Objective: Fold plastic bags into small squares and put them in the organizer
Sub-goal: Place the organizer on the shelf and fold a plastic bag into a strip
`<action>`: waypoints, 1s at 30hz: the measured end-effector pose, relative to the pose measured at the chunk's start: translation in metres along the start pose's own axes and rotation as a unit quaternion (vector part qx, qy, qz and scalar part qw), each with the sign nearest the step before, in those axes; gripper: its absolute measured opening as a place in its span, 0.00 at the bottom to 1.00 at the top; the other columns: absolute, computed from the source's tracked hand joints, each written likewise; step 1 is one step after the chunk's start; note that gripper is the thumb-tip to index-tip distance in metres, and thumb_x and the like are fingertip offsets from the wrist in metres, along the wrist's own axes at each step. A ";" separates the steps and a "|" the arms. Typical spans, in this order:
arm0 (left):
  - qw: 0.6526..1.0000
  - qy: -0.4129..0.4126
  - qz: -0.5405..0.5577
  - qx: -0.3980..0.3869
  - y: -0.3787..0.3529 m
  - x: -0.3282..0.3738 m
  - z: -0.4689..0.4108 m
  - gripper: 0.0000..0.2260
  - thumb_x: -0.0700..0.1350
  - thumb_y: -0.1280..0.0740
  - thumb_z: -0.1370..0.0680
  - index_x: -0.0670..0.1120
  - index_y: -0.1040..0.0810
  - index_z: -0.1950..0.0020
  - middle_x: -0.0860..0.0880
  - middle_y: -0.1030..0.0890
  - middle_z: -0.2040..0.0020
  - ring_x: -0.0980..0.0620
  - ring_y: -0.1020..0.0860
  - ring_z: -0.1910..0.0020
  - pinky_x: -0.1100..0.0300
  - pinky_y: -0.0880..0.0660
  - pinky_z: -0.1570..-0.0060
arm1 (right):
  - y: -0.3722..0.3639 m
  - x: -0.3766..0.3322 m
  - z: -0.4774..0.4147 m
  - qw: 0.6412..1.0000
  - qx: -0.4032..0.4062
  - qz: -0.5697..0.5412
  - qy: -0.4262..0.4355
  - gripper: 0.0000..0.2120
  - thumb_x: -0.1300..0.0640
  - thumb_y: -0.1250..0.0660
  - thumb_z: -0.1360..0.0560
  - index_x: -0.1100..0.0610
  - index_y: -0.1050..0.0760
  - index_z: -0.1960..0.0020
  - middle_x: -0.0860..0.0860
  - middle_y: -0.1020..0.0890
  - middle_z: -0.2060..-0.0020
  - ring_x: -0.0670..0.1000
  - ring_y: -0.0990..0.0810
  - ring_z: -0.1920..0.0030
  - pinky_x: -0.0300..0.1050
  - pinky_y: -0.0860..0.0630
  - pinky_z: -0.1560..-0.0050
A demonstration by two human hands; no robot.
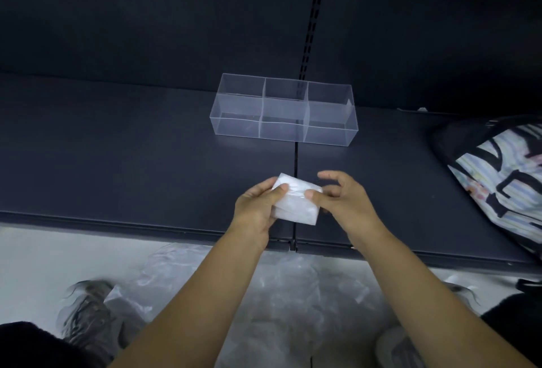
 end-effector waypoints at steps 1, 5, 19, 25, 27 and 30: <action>1.000 -0.012 0.002 0.007 -0.002 0.001 -0.001 0.10 0.35 0.28 0.28 0.43 0.18 0.48 0.46 0.16 0.55 0.51 0.17 0.60 0.62 0.21 0.63 | 0.000 0.003 -0.002 0.999 -0.004 -0.008 -0.036 0.12 0.56 0.26 0.29 0.53 0.23 0.47 0.50 0.16 0.60 0.46 0.20 0.61 0.37 0.26 0.61; 0.997 -0.067 0.008 0.037 -0.013 0.010 -0.012 0.09 0.32 0.28 0.28 0.44 0.19 0.53 0.46 0.16 0.57 0.51 0.18 0.60 0.61 0.21 0.60 | 0.005 0.002 -0.015 0.997 0.000 0.021 -0.073 0.06 0.56 0.27 0.28 0.58 0.20 0.60 0.48 0.22 0.72 0.42 0.28 0.73 0.32 0.32 0.69; 0.573 -0.306 -0.744 0.156 0.054 -0.026 -0.057 0.30 0.60 0.59 0.20 0.46 0.43 0.22 0.47 0.44 0.22 0.48 0.50 0.22 0.49 0.57 0.25 | 0.071 -0.049 -0.197 0.881 0.246 0.399 -0.065 0.15 0.47 0.31 0.28 0.51 0.20 0.44 0.55 0.24 0.38 0.58 0.29 0.36 0.51 0.36 0.37; 0.573 -0.310 -0.742 0.158 0.052 -0.025 -0.055 0.30 0.58 0.56 0.21 0.45 0.36 0.25 0.45 0.37 0.24 0.46 0.43 0.24 0.47 0.50 0.26 | 0.058 -0.049 -0.207 0.807 0.224 0.539 -0.084 0.26 0.44 0.32 0.28 0.57 0.27 0.36 0.56 0.31 0.35 0.59 0.35 0.33 0.54 0.37 0.37; 0.570 -0.307 -0.745 0.160 0.052 -0.026 -0.055 0.30 0.58 0.56 0.21 0.45 0.36 0.25 0.45 0.38 0.24 0.46 0.43 0.24 0.47 0.50 0.26 | 0.057 -0.053 -0.205 0.804 0.223 0.545 -0.082 0.25 0.44 0.31 0.29 0.57 0.26 0.37 0.56 0.31 0.35 0.59 0.34 0.33 0.54 0.37 0.37; 0.570 -0.301 -0.748 0.158 0.053 -0.027 -0.055 0.29 0.58 0.55 0.20 0.45 0.39 0.24 0.46 0.40 0.23 0.47 0.46 0.23 0.47 0.53 0.25 | 0.059 -0.065 -0.190 0.814 0.273 0.512 0.012 0.20 0.48 0.27 0.30 0.57 0.22 0.43 0.57 0.31 0.37 0.60 0.31 0.36 0.53 0.37 0.38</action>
Point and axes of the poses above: each hand's wrist, its own z-axis away from the middle knuckle, its own y-axis out of the back of the hand, x = y × z, the point moved 3 cm from there along -z, towards the middle knuckle
